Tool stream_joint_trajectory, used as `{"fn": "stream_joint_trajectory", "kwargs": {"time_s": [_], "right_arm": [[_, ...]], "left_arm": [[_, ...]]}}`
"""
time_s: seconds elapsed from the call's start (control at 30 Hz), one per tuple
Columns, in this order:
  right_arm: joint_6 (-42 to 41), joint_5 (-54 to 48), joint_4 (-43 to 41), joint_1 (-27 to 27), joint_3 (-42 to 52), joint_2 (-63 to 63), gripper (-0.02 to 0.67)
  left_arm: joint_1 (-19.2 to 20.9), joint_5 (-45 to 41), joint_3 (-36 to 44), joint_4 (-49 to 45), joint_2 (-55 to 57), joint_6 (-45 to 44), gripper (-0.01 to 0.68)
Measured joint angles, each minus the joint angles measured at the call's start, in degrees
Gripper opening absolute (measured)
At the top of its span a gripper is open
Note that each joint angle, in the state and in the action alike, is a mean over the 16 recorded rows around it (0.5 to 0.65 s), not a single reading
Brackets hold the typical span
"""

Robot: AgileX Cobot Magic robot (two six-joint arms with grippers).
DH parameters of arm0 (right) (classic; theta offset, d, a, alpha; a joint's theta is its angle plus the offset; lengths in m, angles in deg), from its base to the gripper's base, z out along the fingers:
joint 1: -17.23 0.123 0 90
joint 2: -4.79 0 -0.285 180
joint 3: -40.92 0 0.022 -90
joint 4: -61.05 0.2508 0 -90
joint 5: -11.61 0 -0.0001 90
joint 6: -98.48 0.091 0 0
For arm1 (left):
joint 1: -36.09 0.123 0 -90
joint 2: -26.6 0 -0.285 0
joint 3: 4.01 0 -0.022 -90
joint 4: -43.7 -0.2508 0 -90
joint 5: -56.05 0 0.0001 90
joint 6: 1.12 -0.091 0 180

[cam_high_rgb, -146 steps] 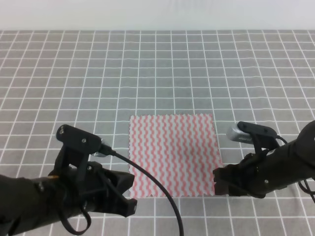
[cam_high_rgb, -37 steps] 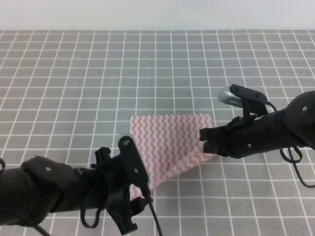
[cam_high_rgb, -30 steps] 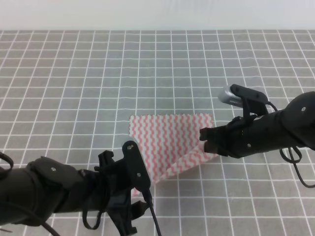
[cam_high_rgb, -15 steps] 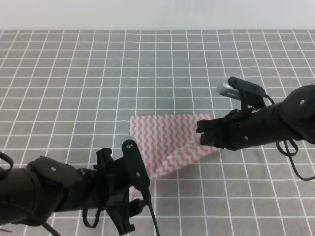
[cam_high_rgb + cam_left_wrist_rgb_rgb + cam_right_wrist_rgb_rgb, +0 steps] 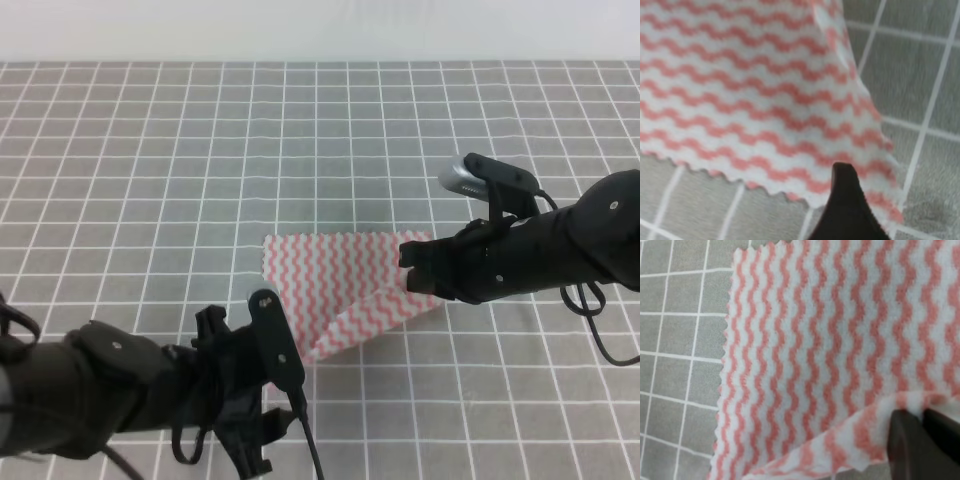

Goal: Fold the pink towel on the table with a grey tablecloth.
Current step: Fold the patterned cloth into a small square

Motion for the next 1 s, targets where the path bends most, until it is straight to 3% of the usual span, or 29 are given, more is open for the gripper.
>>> {"fn": "stream_joint_trajectory", "kwargs": {"time_s": [0.67,0.8,1.0], "right_arm": [[-1.15,-0.07,0.42,0.00,0.01,0.00,-0.014],[-1.37,0.00,0.53,0.01,0.00,-0.06,-0.014],[-1.46,-0.01,0.67,0.00,0.01,0.00,-0.014]], "left_arm": [[0.00,3.59,-2.08,4.17,3.28,-0.03,0.427],[-0.01,4.28,-2.44,4.62,3.37,-0.28,0.389],[-0.01,3.71,-2.53,4.64,3.37,-2.28,0.279]]}}
